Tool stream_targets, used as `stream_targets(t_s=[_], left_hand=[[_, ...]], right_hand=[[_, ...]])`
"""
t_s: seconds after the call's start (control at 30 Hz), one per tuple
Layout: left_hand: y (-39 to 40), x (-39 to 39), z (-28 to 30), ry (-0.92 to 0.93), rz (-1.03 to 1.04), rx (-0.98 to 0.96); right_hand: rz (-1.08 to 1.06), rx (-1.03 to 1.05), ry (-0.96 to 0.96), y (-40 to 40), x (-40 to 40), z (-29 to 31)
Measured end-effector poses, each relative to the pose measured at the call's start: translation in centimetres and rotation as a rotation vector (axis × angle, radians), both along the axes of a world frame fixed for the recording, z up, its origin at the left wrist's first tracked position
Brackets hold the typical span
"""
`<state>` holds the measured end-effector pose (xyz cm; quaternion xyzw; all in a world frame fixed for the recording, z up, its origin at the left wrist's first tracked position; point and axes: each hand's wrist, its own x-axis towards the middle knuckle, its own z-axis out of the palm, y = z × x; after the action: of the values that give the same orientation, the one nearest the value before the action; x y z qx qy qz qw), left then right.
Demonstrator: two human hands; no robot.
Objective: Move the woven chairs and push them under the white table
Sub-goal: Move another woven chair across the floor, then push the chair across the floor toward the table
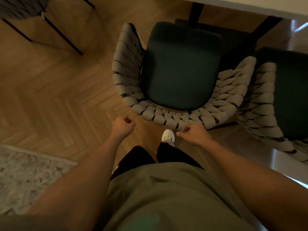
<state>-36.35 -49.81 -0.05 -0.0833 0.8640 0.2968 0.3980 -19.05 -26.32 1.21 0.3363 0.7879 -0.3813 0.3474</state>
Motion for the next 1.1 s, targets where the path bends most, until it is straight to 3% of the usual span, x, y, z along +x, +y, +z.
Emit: stream_targets(t_s=[0.27, 0.47, 0.83, 1.1], left_hand=[[-5.3, -1.8, 1.1, -0.068, 0.000, -0.022], [-10.8, -5.7, 1.2, -0.068, 0.080, 0.005], [-23.7, -19.5, 1.1, -0.108, 0.102, 0.021], [-27.9, -29.3, 2.4, -0.077, 0.135, 0.028]], right_hand=[[0.387, -0.060, -0.020, -4.6, -9.2, 0.8], [0.547, -0.072, -0.030, -9.2, -17.1, 1.1], [0.624, -0.054, -0.039, -20.4, -35.2, 2.5], [0.632, -0.089, -0.001, -25.7, -45.9, 3.3]])
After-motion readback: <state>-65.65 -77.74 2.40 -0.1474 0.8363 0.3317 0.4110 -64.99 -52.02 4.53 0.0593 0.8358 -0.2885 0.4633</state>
